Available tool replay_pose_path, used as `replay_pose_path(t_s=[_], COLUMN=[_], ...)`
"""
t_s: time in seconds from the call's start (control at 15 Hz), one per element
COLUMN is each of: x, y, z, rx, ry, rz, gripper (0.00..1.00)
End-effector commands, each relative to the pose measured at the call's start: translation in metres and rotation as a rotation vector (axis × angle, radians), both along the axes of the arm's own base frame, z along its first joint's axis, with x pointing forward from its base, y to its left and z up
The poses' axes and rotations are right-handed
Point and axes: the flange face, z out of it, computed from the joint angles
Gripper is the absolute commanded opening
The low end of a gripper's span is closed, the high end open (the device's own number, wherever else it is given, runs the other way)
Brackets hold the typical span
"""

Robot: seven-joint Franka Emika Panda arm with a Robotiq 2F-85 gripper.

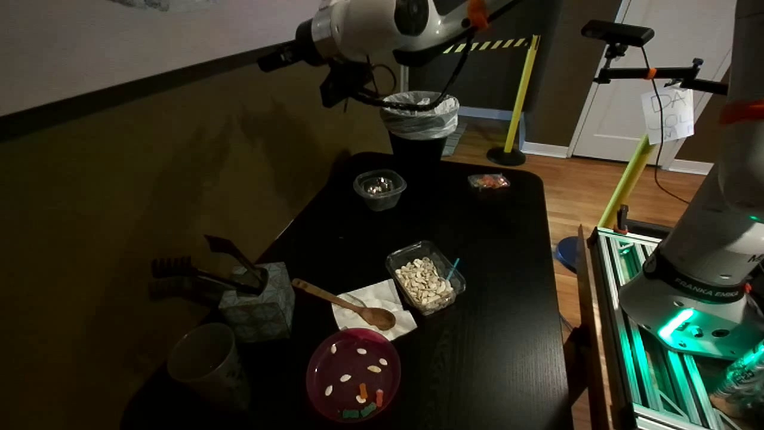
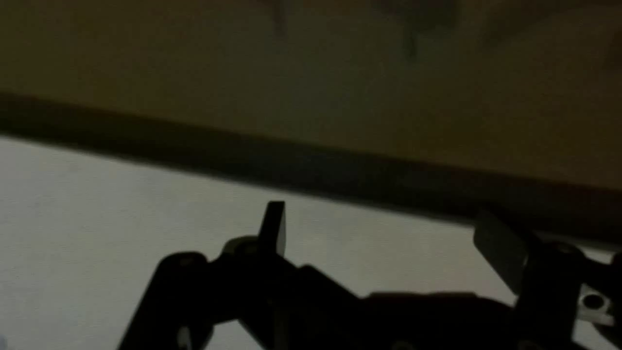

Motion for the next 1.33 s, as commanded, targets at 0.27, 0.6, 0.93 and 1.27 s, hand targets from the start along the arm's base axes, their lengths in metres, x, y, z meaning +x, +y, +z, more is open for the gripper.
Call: replay_pose_path(t_s=[0.27, 0.6, 0.93, 1.27], x=[0.001, 0.045, 0.07, 0.075], y=[-0.003, 0.015, 0.095, 0.1], z=[-0.058, -0.049, -0.023, -0.068], rx=[0.103, -0.025, -0.06, -0.035], ry=[0.059, -0.226, -0.365, -0.415], rz=[0.009, 0.054, 0.018, 0.017], gripper=[1.0, 1.0, 1.0, 1.0])
